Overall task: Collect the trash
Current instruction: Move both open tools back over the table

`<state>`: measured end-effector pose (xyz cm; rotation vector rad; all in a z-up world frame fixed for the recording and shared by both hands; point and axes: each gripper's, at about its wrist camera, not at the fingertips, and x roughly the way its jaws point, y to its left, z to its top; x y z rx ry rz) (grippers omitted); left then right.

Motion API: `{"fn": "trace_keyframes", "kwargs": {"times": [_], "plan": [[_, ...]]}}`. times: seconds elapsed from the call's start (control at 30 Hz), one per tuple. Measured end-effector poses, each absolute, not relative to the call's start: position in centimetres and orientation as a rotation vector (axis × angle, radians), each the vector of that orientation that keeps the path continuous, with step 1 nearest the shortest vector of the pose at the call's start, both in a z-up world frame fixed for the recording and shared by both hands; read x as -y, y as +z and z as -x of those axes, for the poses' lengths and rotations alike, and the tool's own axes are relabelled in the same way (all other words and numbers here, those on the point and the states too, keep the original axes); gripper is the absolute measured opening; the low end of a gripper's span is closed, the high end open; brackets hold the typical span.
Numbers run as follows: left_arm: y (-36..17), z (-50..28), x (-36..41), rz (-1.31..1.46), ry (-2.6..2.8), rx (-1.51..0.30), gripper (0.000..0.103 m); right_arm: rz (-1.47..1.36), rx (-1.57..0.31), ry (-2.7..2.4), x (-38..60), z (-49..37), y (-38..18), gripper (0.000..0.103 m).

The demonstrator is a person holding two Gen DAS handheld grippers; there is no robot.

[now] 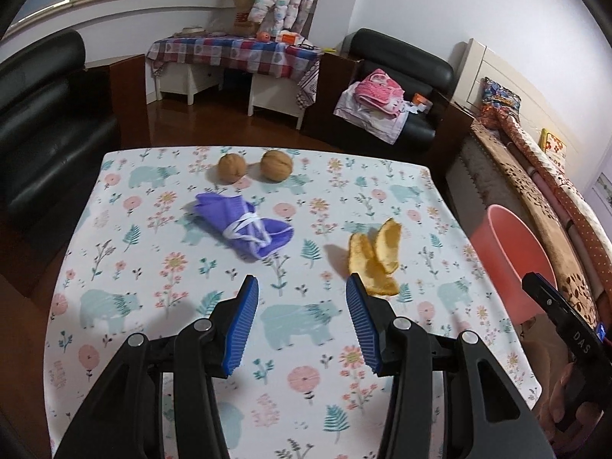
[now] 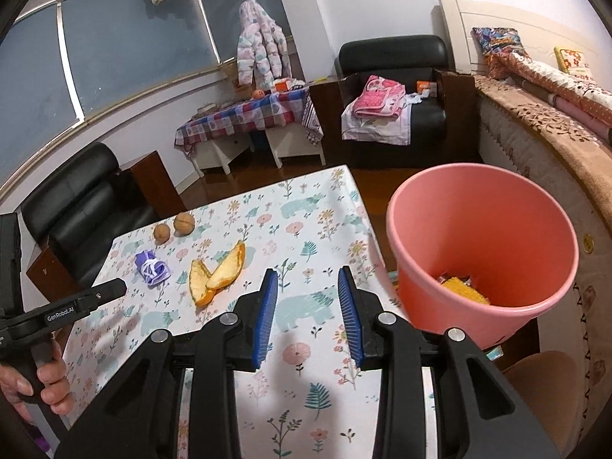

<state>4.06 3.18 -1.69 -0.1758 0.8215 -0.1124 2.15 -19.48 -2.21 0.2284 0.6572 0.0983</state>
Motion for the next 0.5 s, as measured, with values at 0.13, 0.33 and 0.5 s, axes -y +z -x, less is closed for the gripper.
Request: {"fn": "trace_keyframes", "kwargs": {"times": [0.13,0.33,0.5], "plan": [[-2.3,-4.0,-4.0,0.171,-0.093,-0.832,0.047,-0.217,-0.692,0.129,18.5,-2.7,-2.8,0.033],[-2.8,-4.5,-5.8,0.188,-0.046,-0.839,0.047,-0.193,-0.715,0.152,17.7,-3.0,-3.3,0.033],[-3.4,-5.4,-7.1,0.246,-0.025,-0.857,0.047,-0.192,-0.735,0.156,17.4,-3.5,-3.7,0.033]]}}
